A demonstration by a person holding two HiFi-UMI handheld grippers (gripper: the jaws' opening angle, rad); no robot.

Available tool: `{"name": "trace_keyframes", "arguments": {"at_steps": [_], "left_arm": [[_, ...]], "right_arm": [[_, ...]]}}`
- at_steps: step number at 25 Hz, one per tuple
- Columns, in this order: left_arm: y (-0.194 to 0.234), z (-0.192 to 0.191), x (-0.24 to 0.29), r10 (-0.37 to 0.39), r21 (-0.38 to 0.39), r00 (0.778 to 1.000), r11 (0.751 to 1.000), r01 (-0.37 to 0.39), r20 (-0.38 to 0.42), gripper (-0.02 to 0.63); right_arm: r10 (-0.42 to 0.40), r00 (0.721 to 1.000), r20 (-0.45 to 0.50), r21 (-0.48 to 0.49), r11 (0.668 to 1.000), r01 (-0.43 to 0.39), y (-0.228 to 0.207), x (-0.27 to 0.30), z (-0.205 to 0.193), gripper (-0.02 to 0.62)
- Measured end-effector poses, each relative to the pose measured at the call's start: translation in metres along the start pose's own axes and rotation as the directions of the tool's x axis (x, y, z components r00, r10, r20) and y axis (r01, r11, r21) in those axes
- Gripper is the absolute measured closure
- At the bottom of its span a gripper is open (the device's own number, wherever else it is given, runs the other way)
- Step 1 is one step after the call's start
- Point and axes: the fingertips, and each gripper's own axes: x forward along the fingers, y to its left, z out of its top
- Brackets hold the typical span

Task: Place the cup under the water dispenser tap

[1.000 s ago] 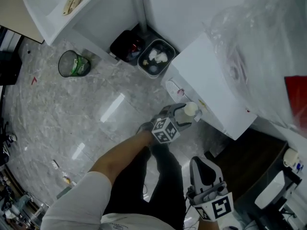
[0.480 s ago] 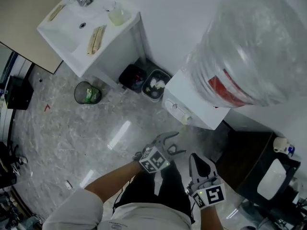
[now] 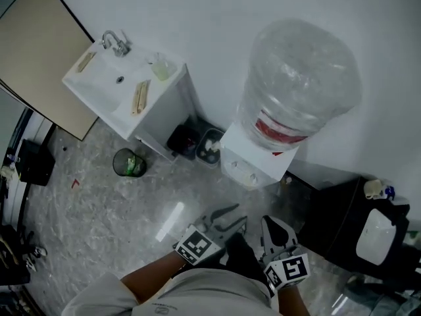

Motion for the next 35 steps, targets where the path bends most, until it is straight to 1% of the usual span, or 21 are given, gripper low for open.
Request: {"name": "trace_keyframes", "arguments": {"at_steps": [2, 4, 5, 7, 10, 14, 17, 29, 35], "left_arm": [[-0.002, 0.021, -0.016, 0.042, -0.028, 0.998, 0.999, -0.041, 0.036, 0.524], [-0.006, 0.038, -0.025, 0.066, -0.052, 0.997, 0.997, -0.064, 0.051, 0.582], [-0.009, 0.044, -0.028, 0.073, -0.063, 0.996, 0.996, -0.070, 0.049, 0.599], [-0.013, 0.051, -0.032, 0.087, -0.075, 0.995, 0.994, -0.084, 0.038, 0.601], [-0.019, 0.063, -0.038, 0.105, -0.068, 0.994, 0.992, -0.102, 0.035, 0.601], [-0.028, 0.079, -0.042, 0.098, -0.050, 0.993, 0.994, -0.095, 0.061, 0.601], [-0.031, 0.085, -0.041, 0.093, -0.027, 0.993, 0.996, -0.091, 0.072, 0.601], [-0.036, 0.088, -0.042, 0.097, -0.002, 0.993, 0.995, -0.097, 0.067, 0.601], [-0.030, 0.088, -0.046, 0.119, -0.001, 0.991, 0.993, -0.119, 0.066, 0.601]], "right_arm": [[-0.001, 1.000, 0.005, -0.004, 1.000, 0.001, 0.009, -0.008, 0.007, 0.580], [0.000, 1.000, 0.020, -0.007, 1.000, 0.000, 0.017, -0.012, 0.014, 0.580], [0.000, 1.000, 0.029, -0.008, 1.000, 0.000, 0.020, -0.013, 0.017, 0.580], [-0.004, 0.999, 0.043, -0.010, 1.000, 0.004, 0.026, -0.016, 0.022, 0.580], [-0.009, 0.998, 0.055, -0.024, 1.000, 0.010, 0.034, -0.020, 0.030, 0.580], [-0.025, 0.998, 0.062, -0.041, 0.999, 0.028, 0.039, -0.024, 0.037, 0.580], [-0.019, 0.998, 0.065, -0.061, 0.998, 0.023, 0.041, -0.023, 0.040, 0.580], [-0.015, 0.998, 0.059, -0.062, 0.998, 0.019, 0.045, -0.022, 0.039, 0.580], [-0.001, 0.998, 0.064, -0.070, 0.998, 0.005, 0.049, -0.020, 0.044, 0.580]]}}
